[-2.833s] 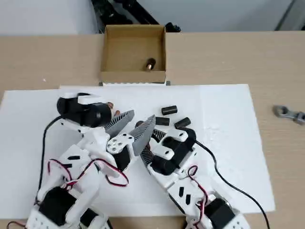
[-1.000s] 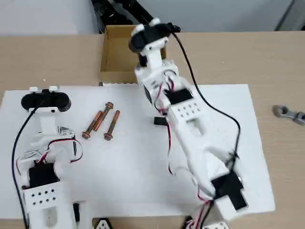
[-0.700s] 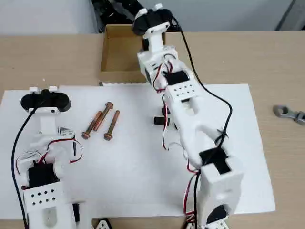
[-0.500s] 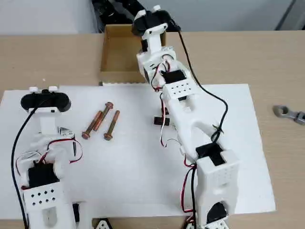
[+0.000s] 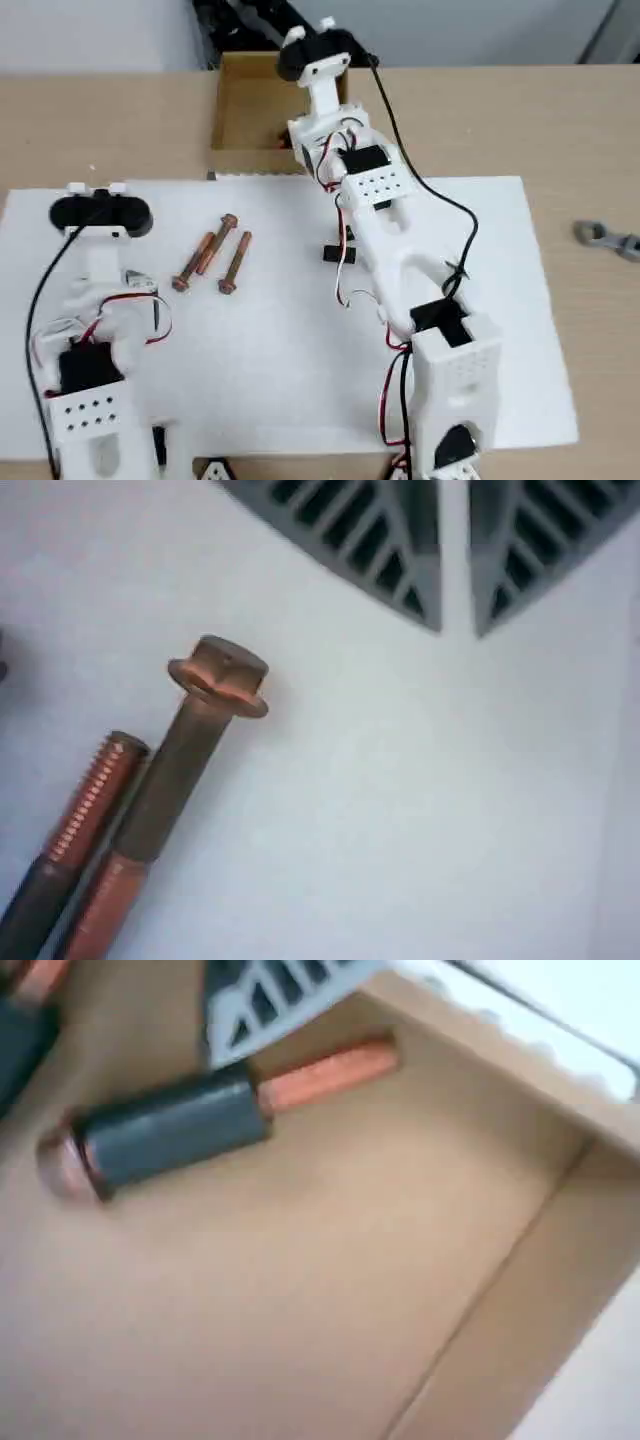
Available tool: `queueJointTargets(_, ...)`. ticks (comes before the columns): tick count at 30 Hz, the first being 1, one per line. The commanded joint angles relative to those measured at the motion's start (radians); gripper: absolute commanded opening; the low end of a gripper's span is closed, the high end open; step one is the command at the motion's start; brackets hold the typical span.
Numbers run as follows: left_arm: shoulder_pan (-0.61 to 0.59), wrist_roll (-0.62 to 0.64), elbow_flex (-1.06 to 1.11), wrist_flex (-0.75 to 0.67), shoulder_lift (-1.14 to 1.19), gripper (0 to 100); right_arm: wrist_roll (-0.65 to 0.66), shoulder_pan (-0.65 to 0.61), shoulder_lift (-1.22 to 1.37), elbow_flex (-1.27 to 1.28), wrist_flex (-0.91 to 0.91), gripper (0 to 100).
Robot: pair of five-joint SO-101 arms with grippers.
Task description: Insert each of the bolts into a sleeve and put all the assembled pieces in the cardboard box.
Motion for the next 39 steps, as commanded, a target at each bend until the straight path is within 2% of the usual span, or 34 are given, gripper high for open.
queueJointTargets(1, -0.002, -0.005, -0.012, 0.005, -0.006, 1, 0.011, -0.018, -0.067, -0.049, 0.038, 13.6)
queueJointTargets(5, -0.002, -0.005, -0.008, 0.005, 0.002, 1, 0.011, -0.025, -0.134, -0.049, 0.117, 11.6)
queueJointTargets(8, -0.002, -0.005, -0.007, 0.006, 0.002, 1, 0.015, -0.022, -0.197, -0.049, 0.159, 0.0)
queueJointTargets(11, 0.003, -0.005, -0.008, 0.006, 0.003, 1, 0.028, -0.018, -0.255, -0.044, 0.226, 0.3)
queueJointTargets(14, 0.005, -0.005, -0.012, 0.006, 0.003, 6, 0.028, -0.013, -0.317, -0.044, 0.321, 0.3)
queueJointTargets(22, 0.017, -0.011, -0.018, -0.002, 0.037, 11, 0.034, 0.081, -0.506, -0.044, 0.591, 0.3)
queueJointTargets(27, 0.12, -0.012, -0.119, -0.002, 0.258, 12, 0.026, 0.133, -0.607, -0.044, 0.763, 0.3)
queueJointTargets(31, 0.201, -0.012, -0.308, -0.002, 0.483, 12, 0.034, 0.166, -0.673, -0.044, 0.885, 0.4)
queueJointTargets(35, 0.216, -0.012, -0.532, 0.006, 0.72, 12, 0.04, 0.203, -0.734, -0.044, 1.0, 0.4)
queueJointTargets(39, 0.219, -0.044, -0.736, 0.071, 0.957, 12, 0.08, 0.24, -0.796, -0.043, 1.096, 0.4)
